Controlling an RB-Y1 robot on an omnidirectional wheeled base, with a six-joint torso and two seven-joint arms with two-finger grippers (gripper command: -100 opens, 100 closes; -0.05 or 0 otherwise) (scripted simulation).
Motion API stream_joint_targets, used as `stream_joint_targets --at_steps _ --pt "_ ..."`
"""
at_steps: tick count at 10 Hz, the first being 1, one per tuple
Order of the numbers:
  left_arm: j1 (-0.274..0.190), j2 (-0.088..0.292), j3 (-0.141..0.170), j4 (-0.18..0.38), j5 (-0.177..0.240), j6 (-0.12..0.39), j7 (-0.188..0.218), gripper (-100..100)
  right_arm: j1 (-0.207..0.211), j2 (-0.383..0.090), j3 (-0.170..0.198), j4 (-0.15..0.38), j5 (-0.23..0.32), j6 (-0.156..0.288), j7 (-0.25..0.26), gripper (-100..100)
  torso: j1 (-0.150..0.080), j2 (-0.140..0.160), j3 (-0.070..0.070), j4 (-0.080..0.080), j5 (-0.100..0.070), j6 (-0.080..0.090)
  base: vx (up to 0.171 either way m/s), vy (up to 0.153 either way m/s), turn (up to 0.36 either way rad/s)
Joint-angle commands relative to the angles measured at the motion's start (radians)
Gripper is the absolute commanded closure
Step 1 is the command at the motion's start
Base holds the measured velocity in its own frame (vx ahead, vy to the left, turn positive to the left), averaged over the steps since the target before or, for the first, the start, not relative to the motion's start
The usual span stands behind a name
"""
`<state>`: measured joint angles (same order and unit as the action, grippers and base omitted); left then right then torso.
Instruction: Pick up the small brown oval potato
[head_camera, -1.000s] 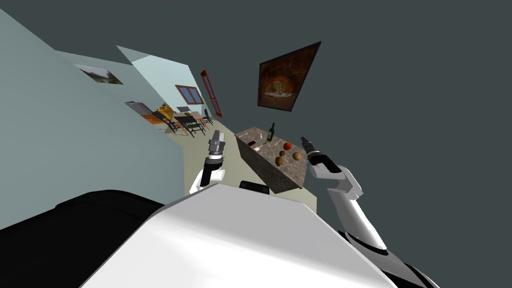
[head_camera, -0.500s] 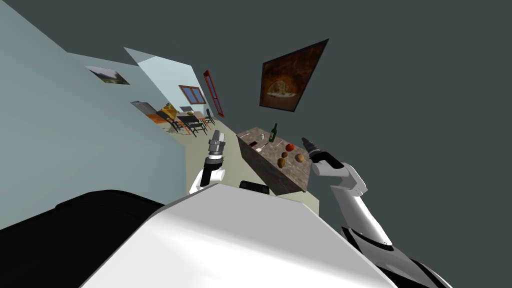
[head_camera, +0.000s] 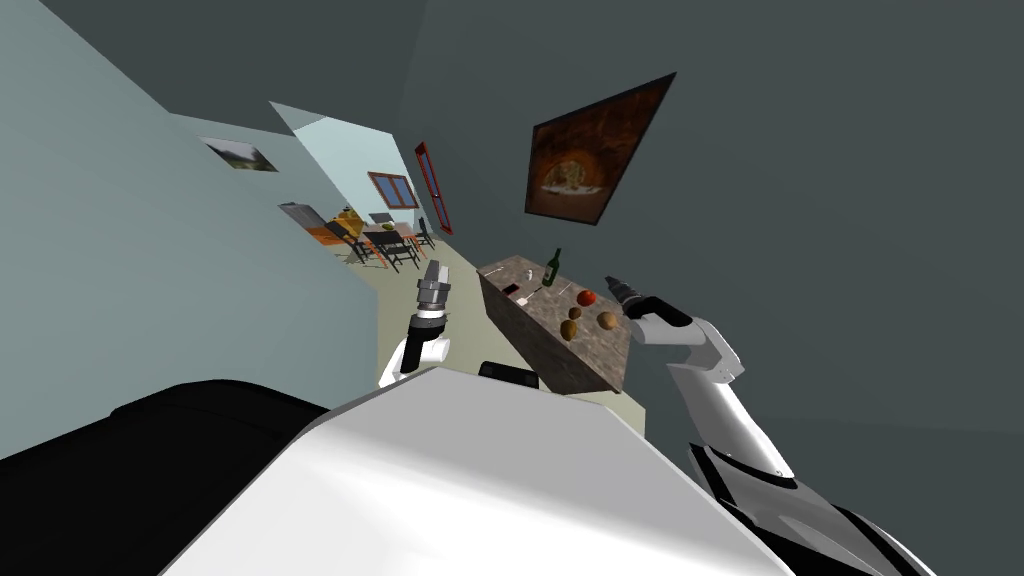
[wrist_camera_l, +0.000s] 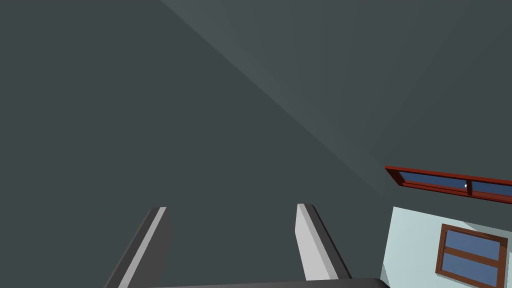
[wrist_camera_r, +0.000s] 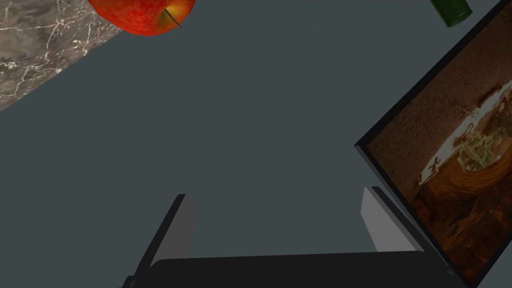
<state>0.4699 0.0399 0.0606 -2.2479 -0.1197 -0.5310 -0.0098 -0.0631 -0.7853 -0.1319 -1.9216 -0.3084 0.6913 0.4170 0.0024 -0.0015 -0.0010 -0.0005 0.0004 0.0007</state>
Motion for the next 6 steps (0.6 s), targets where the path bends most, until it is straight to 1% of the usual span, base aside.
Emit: stream_joint_targets --at_steps 1,2,3,4,5,6 --pt "0.000 0.000 0.000 0.000 0.000 0.000 0.000 0 -0.003 -0.006 0.000 0.004 -0.006 0.030 0.004 -100 0.000 0.000 0.000 0.000 0.000 0.000 0.015 0.018 -0.011" --pt "0.000 0.000 0.000 0.000 0.000 0.000 0.000 0 -0.031 -0.036 0.001 0.029 -0.034 0.071 0.030 -100 -0.001 0.001 0.000 0.000 0.000 0.000 0.030 0.040 0.096" --pt "0.000 0.000 0.000 0.000 0.000 0.000 0.000 0 -0.031 -0.036 0.001 0.029 -0.034 0.096 0.030 -100 0.000 0.000 0.000 0.000 0.000 0.000 0.030 0.035 0.051" --pt "0.000 0.000 0.000 0.000 0.000 0.000 0.000 0 -0.031 -0.036 0.001 0.029 -0.034 0.103 0.030 -100 0.000 0.000 0.000 0.000 0.000 0.000 0.014 0.013 -0.008" --pt "0.000 0.000 0.000 0.000 0.000 0.000 0.000 0 -0.057 -0.064 0.004 0.054 -0.063 0.141 0.055 -100 -0.001 0.001 0.000 0.000 0.000 0.000 0.025 0.037 0.079" --pt "0.000 0.000 0.000 0.000 0.000 0.000 0.000 0 -0.057 -0.064 0.004 0.054 -0.063 0.168 0.055 -100 0.000 0.000 0.000 0.000 0.000 0.000 0.027 0.032 0.062"
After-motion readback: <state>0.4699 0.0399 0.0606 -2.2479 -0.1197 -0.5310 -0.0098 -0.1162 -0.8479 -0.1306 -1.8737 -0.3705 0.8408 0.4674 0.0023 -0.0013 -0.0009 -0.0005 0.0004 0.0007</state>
